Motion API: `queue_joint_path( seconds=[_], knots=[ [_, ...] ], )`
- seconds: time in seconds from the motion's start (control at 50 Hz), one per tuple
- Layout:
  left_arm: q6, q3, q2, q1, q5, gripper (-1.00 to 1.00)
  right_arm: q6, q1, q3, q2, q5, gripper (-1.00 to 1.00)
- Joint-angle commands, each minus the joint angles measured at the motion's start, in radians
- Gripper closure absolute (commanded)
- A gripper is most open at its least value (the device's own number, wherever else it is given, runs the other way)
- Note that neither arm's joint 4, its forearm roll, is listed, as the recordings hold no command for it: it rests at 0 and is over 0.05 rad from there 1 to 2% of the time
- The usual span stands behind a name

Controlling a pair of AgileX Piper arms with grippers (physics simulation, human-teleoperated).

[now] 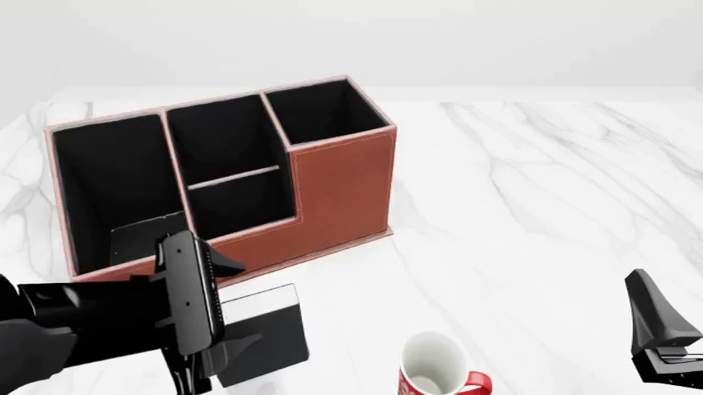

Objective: Pick up the book and place it in the front compartment of the caddy.

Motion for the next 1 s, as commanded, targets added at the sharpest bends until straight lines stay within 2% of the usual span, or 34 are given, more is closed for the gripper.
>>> queue_joint_path(
  seconds=[0.02, 0.44, 1.0],
  knots=[
    [-0.012, 0.016, 0.016, -0.003, -0.033, -1.0, -0.001, 0.0, 0.001, -0.002, 0.0, -1.0],
    [0.004, 0.022, 0.042, 0.019, -0.056, -1.0, 0.0, 0.0, 0.001, -0.002, 0.0, -1.0],
    [-0.019, 0.045, 0.058, -0.007, -0.093, -1.0, 0.0, 0.0, 0.001, -0.002, 0.0, -1.0]
  ],
)
